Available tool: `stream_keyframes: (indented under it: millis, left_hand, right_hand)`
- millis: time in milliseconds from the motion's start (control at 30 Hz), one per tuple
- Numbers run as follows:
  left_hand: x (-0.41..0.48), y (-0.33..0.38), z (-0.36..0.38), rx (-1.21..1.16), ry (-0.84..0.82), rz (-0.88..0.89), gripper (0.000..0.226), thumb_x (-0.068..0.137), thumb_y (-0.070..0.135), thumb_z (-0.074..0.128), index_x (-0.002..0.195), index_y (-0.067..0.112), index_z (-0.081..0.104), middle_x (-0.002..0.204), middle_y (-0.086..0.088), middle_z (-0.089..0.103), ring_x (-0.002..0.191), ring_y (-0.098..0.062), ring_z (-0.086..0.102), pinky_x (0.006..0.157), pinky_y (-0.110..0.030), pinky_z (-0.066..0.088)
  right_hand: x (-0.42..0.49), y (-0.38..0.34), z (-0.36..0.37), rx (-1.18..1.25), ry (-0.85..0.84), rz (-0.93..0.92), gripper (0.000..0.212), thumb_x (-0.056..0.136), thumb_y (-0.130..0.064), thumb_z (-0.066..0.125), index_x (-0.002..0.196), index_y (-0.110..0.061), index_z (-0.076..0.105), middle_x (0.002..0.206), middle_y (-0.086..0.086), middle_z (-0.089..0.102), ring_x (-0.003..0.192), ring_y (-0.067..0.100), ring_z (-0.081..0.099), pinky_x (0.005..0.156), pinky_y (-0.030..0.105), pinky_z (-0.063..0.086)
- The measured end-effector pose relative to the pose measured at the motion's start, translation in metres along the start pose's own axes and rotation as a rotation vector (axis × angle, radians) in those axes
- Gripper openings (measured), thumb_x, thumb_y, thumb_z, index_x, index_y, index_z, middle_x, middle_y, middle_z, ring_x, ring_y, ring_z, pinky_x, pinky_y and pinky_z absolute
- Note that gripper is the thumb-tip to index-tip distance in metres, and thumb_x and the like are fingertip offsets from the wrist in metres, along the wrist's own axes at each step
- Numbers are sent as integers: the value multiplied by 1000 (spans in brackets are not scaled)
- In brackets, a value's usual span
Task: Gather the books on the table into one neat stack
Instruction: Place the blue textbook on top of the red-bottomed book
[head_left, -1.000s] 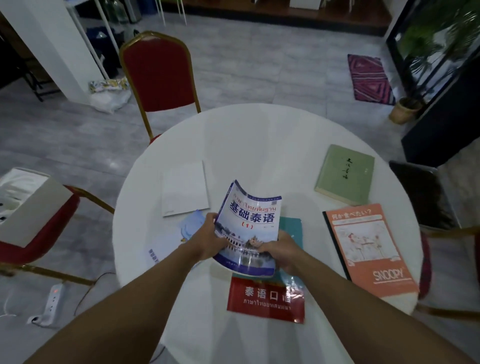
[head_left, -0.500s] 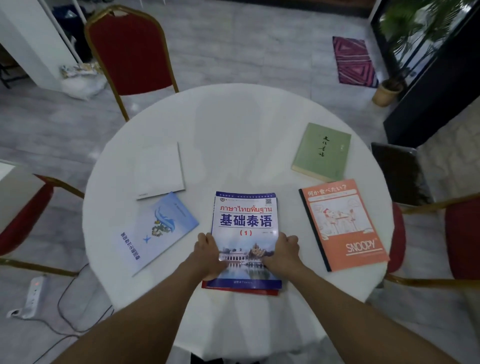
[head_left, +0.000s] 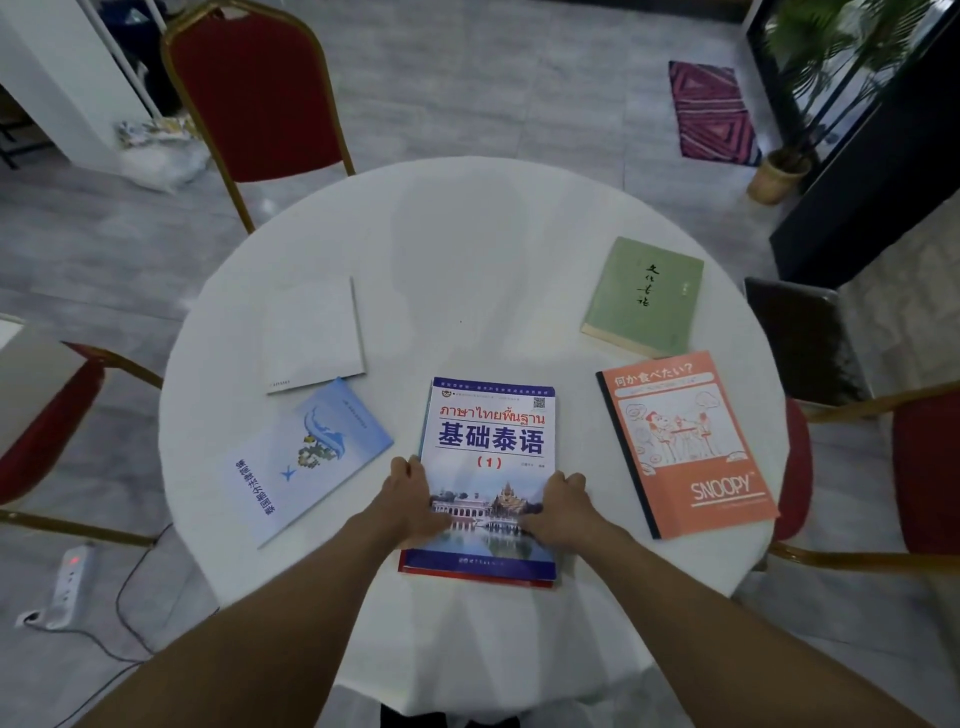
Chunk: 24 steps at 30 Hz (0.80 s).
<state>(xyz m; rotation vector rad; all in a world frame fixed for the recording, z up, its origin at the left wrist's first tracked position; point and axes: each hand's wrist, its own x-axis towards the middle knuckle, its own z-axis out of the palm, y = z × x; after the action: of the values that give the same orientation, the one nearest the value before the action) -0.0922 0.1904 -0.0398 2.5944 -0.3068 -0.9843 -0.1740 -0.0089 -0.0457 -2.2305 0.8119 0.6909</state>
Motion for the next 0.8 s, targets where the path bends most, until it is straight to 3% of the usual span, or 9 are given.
stream_keyframes:
  millis: [133,400,567,633,700,800]
  left_hand:
    - [3,4,-3,23,-33,-29,81,79,36,75,137,7,27,137,-13,30,122,-26,48,97,-38,53]
    - [4,8,-6,77,-54,-70,90,77,40,77,141,5,24,141,-14,28,126,-27,46,100,-41,51]
    - [3,20,-9,234,98,42,109,70,50,78,146,5,13,142,-13,27,131,-26,33,104,-38,43]
    - [4,33,-11,303,175,151,114,72,52,74,149,3,7,145,-14,26,132,-28,30,106,-37,40]
    - [5,55,-10,310,169,217,110,75,52,70,150,3,7,147,-15,24,135,-30,28,109,-40,37]
    - [10,98,3,225,104,292,80,80,44,68,140,9,29,139,-13,36,127,-28,36,106,-41,39]
  right_hand:
    - [2,-1,0,11,-10,6,69,89,-22,76,142,-5,35,140,12,33,129,25,46,108,36,49]
    - [1,2,3,30,5,-8,67,90,-24,75,142,-8,34,142,11,33,128,22,45,101,32,50]
    - [-2,12,-4,56,17,-66,52,89,-33,75,127,-14,45,133,8,40,106,15,49,84,26,53]
    - [-5,24,-13,75,71,-79,45,92,-39,70,124,-15,49,135,10,43,109,18,54,89,30,55]
    - [-8,40,-25,96,144,-62,60,95,-43,64,144,-14,45,149,11,39,131,26,48,106,37,45]
    - [-7,68,-50,123,302,-4,67,96,-43,62,153,-14,41,152,11,39,141,29,40,114,41,38]
